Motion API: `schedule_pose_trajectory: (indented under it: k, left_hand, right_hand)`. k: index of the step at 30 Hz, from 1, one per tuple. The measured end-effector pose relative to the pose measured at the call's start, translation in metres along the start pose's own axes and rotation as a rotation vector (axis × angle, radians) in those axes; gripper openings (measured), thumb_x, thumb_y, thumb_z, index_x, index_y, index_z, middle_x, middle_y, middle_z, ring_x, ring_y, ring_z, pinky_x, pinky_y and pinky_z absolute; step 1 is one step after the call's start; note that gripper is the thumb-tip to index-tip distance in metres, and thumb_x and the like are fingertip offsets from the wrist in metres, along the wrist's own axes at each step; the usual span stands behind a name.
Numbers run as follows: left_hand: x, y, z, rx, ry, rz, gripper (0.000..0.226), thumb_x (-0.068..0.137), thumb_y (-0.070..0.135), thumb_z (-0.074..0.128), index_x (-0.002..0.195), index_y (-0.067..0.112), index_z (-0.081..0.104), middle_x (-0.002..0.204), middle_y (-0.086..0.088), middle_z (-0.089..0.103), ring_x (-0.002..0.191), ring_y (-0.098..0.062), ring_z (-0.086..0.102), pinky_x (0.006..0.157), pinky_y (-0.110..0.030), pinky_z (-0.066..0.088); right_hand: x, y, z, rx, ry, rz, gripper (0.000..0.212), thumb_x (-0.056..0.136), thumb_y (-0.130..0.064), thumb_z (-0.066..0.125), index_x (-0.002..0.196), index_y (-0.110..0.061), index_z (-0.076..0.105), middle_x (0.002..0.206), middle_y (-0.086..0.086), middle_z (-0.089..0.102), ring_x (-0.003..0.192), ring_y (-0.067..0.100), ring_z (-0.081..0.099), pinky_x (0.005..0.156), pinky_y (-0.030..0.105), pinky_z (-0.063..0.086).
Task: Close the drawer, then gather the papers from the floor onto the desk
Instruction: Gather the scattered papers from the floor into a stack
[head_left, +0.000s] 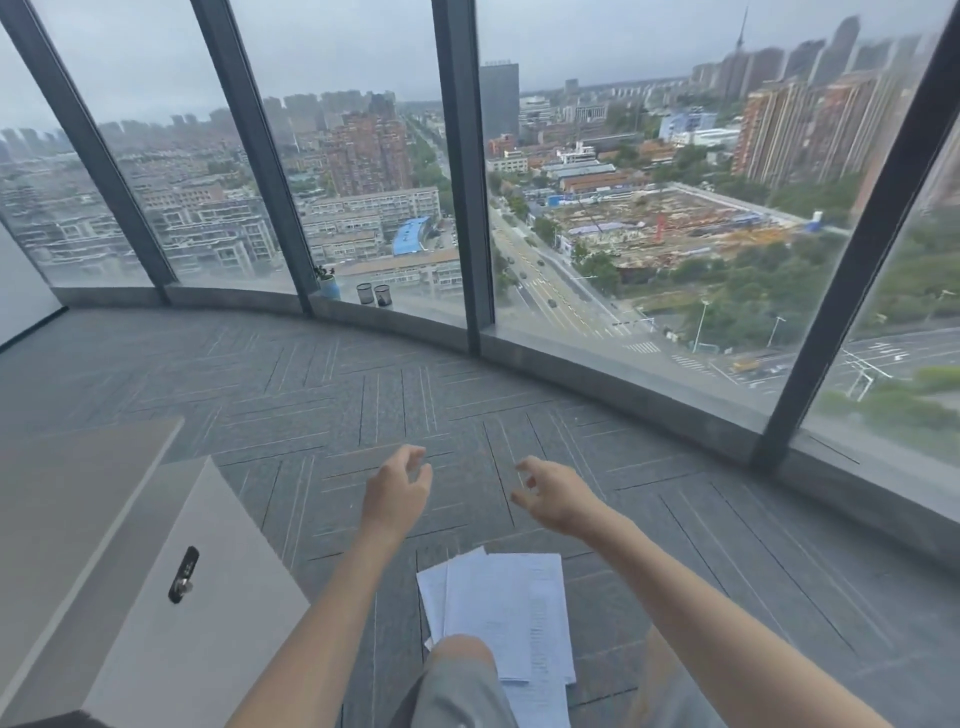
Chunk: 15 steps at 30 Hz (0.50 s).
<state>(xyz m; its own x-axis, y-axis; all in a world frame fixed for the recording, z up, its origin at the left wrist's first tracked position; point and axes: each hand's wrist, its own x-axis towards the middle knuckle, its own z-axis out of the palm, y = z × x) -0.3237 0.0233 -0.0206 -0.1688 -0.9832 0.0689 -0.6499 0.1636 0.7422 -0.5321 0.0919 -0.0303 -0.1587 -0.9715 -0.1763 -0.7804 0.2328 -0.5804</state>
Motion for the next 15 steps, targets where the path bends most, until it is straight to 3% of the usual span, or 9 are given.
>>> schedule_pose_trajectory:
  k: [11,15]
  left_hand:
    - [0.058,-0.061,0.082,0.039,-0.077,-0.192,0.031,0.096,0.019,0.056,0.125,0.013,0.063,0.128,-0.006,0.07,0.118,-0.025,0.063,0.095,-0.033,0.045]
    - [0.087,-0.091,0.123,0.081,-0.127,-0.255,0.032,0.097,0.019,0.055,0.128,0.014,0.062,0.127,-0.005,0.07,0.115,-0.024,0.064,0.091,-0.032,0.046]
  right_hand:
    - [0.085,0.076,0.035,0.014,-0.102,0.113,0.053,0.1,-0.032,0.053,0.147,-0.009,0.045,0.14,0.014,0.059,0.128,0.03,0.055,0.101,0.037,0.043]
    - [0.133,0.109,0.061,0.014,-0.099,0.125,0.047,0.1,-0.032,0.051,0.141,-0.01,0.05,0.131,0.015,0.061,0.119,0.032,0.059,0.098,0.041,0.049]
